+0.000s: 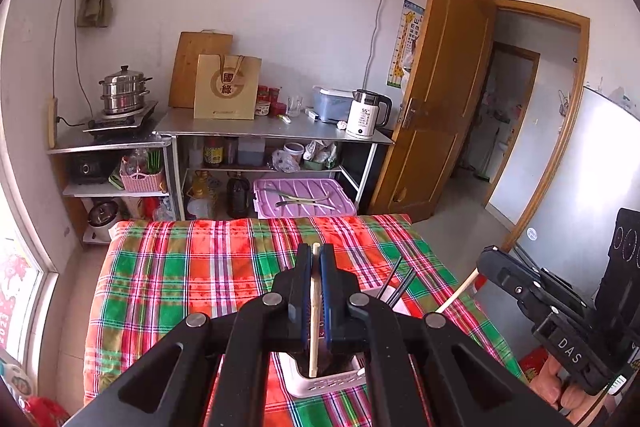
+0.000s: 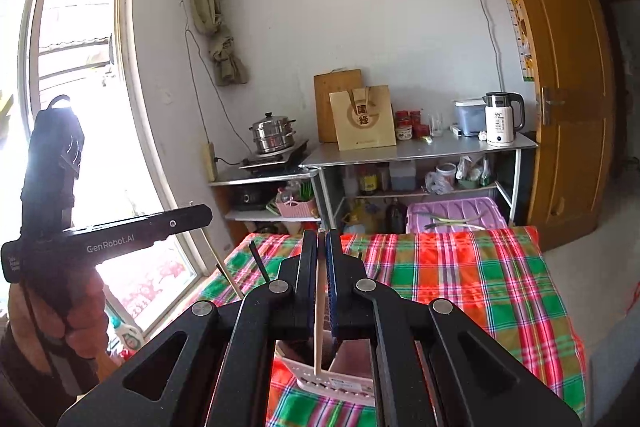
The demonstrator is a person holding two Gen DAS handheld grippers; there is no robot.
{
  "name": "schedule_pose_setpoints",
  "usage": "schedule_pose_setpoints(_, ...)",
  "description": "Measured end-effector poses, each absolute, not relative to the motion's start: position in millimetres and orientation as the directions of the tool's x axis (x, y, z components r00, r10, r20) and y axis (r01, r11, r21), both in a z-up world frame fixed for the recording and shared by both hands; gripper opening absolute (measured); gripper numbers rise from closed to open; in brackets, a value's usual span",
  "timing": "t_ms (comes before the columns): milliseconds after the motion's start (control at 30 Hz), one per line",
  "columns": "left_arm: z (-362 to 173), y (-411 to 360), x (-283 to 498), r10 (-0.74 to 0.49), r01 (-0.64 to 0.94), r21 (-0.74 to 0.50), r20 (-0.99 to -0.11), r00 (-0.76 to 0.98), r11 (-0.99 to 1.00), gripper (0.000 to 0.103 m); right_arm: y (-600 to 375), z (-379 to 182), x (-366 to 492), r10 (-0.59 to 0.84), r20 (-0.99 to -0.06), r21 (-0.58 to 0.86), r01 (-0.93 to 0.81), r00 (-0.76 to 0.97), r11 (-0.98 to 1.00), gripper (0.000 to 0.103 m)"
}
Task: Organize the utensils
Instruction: 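Lower both wooden chopsticks into the basket and open both tools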
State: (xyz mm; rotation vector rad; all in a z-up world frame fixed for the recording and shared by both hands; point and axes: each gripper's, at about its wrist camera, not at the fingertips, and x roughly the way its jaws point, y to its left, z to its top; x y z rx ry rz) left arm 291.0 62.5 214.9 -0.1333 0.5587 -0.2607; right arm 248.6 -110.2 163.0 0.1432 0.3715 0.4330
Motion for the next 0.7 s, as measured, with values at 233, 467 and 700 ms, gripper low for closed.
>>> schedule_pose_setpoints(233, 203.1, 60.8, 308.9, -0.296, 0.218, -0.209, -0.507, 0.810, 0.953, 0.004, -106.0, 153.9, 262.3, 0.434, -0.329, 0.224, -0.377, 0.839, 0.899, 0.004)
schedule_pose_setpoints(467, 173.8, 58.3, 315.5, -0.318, 0.232, -0.224, -0.536, 0.782, 0.947, 0.004, -101.7, 128.9, 268.8, 0.432, -0.374, 0.223, -0.372, 0.821, 0.901, 0.004)
schedule_pose_setpoints(700, 141.2, 56.1, 318.3, -0.314, 0.226, -0.220, -0.587, 0.746, 0.949, 0.004, -100.1, 105.1, 271.1, 0.429, -0.427, 0.228, -0.364, 0.796, 0.903, 0.004)
